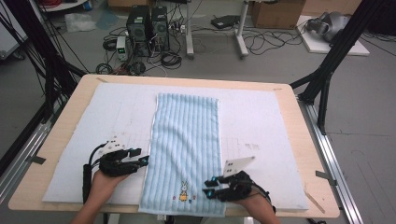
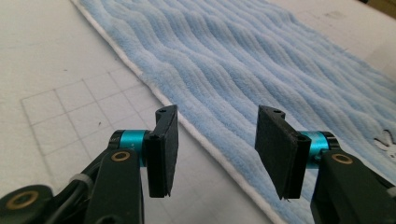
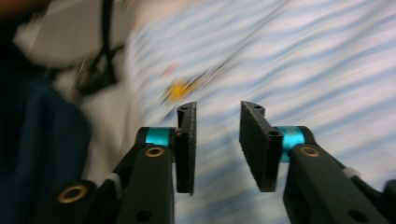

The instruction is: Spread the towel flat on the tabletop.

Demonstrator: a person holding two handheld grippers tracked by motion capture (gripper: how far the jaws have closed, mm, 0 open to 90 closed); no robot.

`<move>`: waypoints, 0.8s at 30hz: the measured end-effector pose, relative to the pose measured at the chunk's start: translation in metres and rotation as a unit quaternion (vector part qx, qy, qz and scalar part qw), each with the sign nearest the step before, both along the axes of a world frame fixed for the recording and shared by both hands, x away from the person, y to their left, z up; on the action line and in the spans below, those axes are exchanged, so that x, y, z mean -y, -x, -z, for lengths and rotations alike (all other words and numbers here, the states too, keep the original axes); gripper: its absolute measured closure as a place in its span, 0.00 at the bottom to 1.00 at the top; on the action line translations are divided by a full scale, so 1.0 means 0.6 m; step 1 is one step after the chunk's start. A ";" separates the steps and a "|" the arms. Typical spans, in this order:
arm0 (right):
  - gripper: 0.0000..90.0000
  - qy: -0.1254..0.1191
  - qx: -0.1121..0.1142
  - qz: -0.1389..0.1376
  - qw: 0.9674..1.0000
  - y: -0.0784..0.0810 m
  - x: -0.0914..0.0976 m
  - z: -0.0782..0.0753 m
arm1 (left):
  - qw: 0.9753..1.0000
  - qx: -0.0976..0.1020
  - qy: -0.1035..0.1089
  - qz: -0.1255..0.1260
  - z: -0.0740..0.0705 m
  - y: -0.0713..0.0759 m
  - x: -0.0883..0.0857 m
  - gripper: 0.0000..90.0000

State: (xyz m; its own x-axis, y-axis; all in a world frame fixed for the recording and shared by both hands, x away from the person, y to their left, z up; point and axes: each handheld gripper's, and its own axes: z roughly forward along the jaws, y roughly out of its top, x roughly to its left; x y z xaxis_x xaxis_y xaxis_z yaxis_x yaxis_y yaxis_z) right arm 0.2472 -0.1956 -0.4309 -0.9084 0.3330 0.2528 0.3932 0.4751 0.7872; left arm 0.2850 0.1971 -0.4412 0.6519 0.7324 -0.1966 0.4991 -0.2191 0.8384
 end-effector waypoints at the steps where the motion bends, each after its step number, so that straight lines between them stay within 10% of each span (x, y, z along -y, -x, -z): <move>1: 0.68 -0.002 0.015 0.031 0.999 -0.008 0.006 -0.004 | 1.000 -0.003 -0.004 0.003 0.002 -0.004 0.005 0.55; 7: 0.67 0.037 0.042 0.162 0.985 -0.048 0.027 0.001 | 0.999 -0.016 -0.047 0.022 0.014 -0.026 0.033 0.60; 11: 0.66 0.063 0.048 0.181 0.980 -0.068 0.015 0.007 | 0.997 0.000 -0.076 0.025 0.015 -0.030 0.042 0.66; 15: 0.73 0.120 0.062 0.175 0.975 -0.081 -0.006 0.019 | 0.995 0.012 -0.091 0.031 0.015 -0.030 0.035 0.93; 18: 0.95 0.121 0.055 0.156 0.979 -0.082 -0.010 0.019 | 0.995 0.004 -0.084 0.045 0.014 -0.028 0.027 0.97; 24: 0.96 0.115 0.018 0.101 0.988 -0.070 -0.001 0.014 | 0.995 -0.018 -0.074 0.070 0.009 -0.007 0.010 0.97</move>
State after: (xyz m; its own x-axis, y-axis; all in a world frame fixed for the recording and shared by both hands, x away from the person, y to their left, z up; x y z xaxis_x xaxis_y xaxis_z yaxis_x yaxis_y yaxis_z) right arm 0.2890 -0.1952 -0.4395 -0.8246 0.5534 0.1174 0.4715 0.5577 0.6831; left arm 0.2893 0.1912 -0.4467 0.7439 0.6578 -0.1180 0.4841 -0.4087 0.7737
